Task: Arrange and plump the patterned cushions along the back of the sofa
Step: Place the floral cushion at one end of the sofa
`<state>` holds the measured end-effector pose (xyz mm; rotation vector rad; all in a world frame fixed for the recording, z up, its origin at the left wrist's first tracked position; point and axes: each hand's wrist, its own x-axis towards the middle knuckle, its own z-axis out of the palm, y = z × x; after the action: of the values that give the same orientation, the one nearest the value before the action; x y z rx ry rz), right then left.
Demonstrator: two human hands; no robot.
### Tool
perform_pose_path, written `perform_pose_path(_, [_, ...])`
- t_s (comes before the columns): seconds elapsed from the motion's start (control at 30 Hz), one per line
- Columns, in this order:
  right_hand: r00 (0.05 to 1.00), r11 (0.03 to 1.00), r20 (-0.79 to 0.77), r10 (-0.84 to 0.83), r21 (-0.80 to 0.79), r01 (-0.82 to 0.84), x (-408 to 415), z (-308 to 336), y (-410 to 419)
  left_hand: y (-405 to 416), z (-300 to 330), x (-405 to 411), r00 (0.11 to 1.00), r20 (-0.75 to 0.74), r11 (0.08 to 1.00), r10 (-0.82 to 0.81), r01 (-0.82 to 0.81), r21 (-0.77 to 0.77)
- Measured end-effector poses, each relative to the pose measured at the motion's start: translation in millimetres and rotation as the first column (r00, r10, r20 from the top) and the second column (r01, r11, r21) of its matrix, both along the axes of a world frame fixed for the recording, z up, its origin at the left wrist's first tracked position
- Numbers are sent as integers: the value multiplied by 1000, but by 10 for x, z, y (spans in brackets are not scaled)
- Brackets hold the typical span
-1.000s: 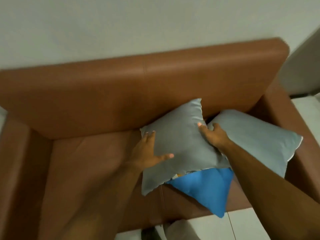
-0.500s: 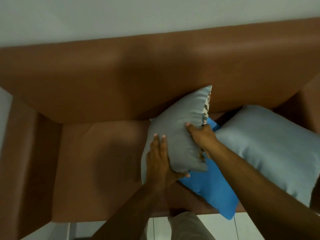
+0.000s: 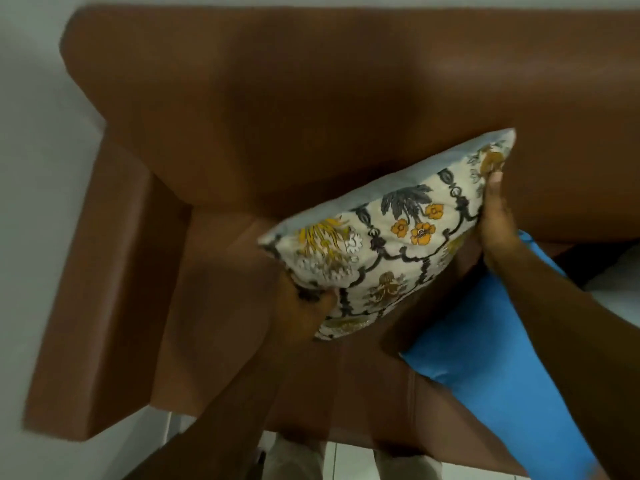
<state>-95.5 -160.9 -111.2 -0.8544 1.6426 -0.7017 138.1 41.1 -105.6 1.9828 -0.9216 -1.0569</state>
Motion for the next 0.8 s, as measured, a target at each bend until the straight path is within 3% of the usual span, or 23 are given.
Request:
perform_pose_path(0.07, [1000, 1000, 16, -12, -21, 12, 196, -166, 79, -20, -128, 152, 990, -116, 996, 79, -83, -28])
perform_pose_path(0.17, [1000, 998, 6, 20, -63, -19, 679, -184, 354, -127, -258, 409, 889, -231, 919, 395, -388, 77])
perform_pose_path(0.33, [990, 956, 138, 28, -292, 14, 1701, 51, 596, -286, 135, 1367, 798, -270, 800, 538, -584, -133])
perform_pose_path(0.43, [980, 922, 191, 48, -387, 30, 2295, 107, 630, -395, 46, 2141, 786, -285, 773, 548, -606, -188])
perform_pose_path(0.6, [974, 925, 227, 14, -374, 73, 2754, -219, 797, -567, 208, 2654, 895, -66, 838, 441, -437, -327])
perform_pose_path(0.7, [979, 947, 197, 52, -322, 15, 2711, -438, 843, -546, 36, 2772, 944, 23, 880, 330, -299, -370])
perform_pose_path(0.8, [977, 944, 161, 142, -318, -85, 2706, -449, 827, -475, -226, 2915, 936, 52, 883, 348, -309, -354])
